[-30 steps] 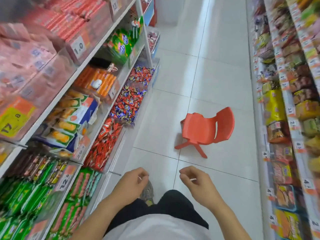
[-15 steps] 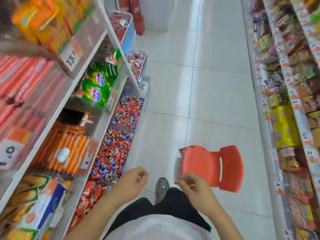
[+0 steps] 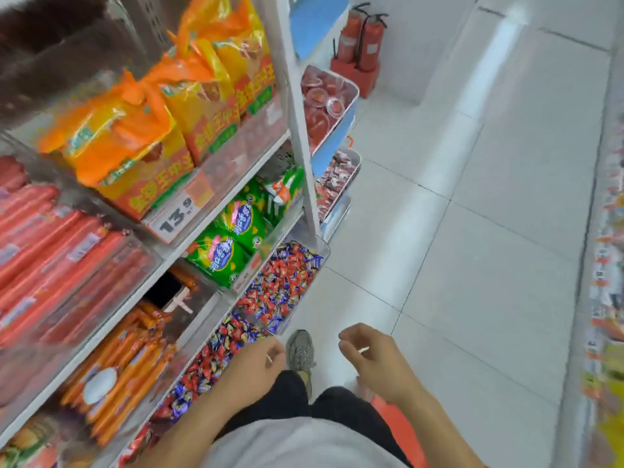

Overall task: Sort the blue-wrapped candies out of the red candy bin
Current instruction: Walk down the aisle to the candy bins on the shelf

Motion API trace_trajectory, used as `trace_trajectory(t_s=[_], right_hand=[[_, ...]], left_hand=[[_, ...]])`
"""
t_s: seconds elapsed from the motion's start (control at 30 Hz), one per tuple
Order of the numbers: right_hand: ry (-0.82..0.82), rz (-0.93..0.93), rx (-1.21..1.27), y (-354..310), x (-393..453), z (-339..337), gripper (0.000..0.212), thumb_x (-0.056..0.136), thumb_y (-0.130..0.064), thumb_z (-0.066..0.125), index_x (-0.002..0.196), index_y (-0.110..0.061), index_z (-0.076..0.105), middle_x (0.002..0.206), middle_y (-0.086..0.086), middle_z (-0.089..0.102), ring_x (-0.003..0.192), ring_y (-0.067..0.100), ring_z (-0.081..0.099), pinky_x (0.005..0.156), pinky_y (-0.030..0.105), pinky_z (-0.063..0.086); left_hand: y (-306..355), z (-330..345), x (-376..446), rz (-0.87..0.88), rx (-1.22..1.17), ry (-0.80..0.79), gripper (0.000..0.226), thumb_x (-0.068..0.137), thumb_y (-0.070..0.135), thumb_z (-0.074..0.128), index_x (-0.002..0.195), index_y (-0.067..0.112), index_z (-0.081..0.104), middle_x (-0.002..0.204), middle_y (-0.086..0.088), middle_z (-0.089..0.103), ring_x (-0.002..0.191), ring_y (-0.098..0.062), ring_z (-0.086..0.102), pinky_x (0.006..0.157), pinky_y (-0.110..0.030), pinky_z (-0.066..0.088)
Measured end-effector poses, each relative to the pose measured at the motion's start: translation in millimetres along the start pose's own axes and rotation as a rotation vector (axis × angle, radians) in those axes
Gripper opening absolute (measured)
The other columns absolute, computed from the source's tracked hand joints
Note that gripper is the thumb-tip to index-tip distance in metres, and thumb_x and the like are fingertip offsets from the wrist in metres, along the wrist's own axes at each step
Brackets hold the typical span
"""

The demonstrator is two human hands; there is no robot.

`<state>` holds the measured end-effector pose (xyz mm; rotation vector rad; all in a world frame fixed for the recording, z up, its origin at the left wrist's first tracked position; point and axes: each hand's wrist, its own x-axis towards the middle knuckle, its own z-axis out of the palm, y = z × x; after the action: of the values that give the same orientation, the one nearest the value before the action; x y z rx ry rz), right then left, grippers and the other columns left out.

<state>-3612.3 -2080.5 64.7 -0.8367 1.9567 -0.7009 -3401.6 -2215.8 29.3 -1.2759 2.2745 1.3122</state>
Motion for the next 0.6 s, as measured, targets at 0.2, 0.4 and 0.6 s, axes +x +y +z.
trace_trajectory(t_s=[0.2, 0.4, 0.6], right_hand=[[-0.248, -0.160, -0.199, -42, 102, -22, 0.012, 0.096, -0.031, 0.060, 0.103, -0.024, 0.066, 0.093, -0.016, 0.069, 0.086, -0.005, 0.062, 0.072, 0.008, 0.044], [-0.601, -0.396, -0.427, -63, 176, -1, 0.016, 0.098, -0.030, 0.057, 0.098, -0.018, 0.067, 0.090, -0.001, 0.073, 0.080, 0.012, 0.064, 0.070, 0.023, 0.050], [-0.979, -0.691, -0.655, -48, 222, 58, 0.022, 0.097, -0.028, 0.055, 0.075, -0.029, 0.054, 0.075, -0.003, 0.061, 0.068, 0.014, 0.055, 0.069, 0.035, 0.048]], left_hand=[[3, -17, 36, -0.173, -0.124, 0.161, 0.010, 0.096, 0.033, 0.052, 0.092, 0.030, 0.061, 0.084, 0.015, 0.065, 0.076, 0.001, 0.058, 0.068, -0.021, 0.048], [-3, -1, 42, -0.370, -0.195, 0.352, 0.016, 0.096, 0.024, 0.055, 0.080, 0.029, 0.052, 0.064, 0.015, 0.051, 0.060, 0.003, 0.047, 0.060, -0.026, 0.036], [-34, 66, 52, -0.628, -0.345, 0.549, 0.013, 0.088, 0.039, 0.050, 0.075, 0.040, 0.049, 0.076, 0.009, 0.064, 0.075, -0.017, 0.065, 0.070, -0.033, 0.054]])
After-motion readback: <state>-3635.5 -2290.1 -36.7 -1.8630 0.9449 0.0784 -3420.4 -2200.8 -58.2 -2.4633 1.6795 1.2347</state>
